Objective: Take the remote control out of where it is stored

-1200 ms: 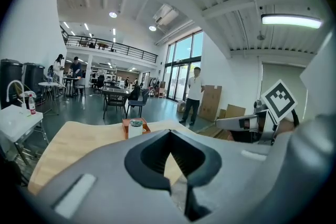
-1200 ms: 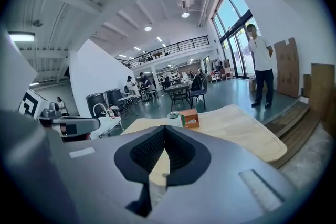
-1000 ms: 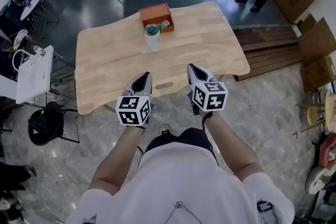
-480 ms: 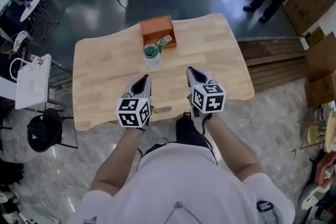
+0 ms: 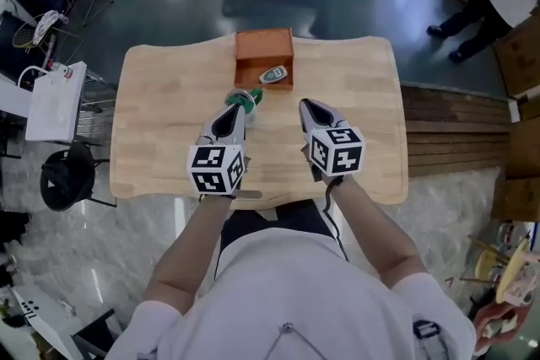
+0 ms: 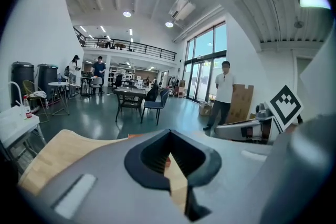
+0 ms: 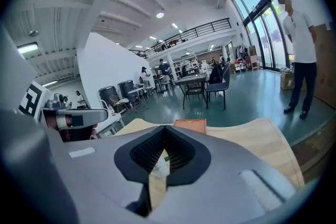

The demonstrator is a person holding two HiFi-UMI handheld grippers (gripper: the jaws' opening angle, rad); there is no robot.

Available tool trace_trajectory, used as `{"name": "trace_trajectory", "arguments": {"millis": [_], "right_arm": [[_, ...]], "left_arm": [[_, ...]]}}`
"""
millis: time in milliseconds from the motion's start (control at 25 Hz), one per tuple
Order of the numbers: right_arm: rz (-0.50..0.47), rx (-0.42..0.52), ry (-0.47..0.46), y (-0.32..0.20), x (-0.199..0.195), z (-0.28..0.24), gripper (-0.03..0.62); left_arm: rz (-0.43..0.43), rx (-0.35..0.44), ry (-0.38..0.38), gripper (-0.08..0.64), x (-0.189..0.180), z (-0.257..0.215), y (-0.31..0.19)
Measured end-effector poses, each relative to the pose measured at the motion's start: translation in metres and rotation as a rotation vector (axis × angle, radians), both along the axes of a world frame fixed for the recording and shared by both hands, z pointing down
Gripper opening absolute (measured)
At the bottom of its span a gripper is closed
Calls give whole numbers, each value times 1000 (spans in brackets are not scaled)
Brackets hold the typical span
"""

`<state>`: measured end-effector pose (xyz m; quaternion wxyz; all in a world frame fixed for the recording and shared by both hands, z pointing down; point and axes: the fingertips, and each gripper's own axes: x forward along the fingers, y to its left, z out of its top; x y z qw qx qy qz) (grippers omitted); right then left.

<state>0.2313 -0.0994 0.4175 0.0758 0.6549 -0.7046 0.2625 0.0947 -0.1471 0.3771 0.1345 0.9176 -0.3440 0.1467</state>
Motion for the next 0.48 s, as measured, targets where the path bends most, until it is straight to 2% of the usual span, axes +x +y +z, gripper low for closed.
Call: {"name": "trace_trajectory", "arguments": {"millis": [240,480], "right_arm": [[-44,-19,-39,-39,1,18,28],[-30,-18,-37,-54,17,21,28]], "left_arm": [[-4,-35,-52,0,10,24,-36],[11,-69,-59,0,26,41,-56]]}}
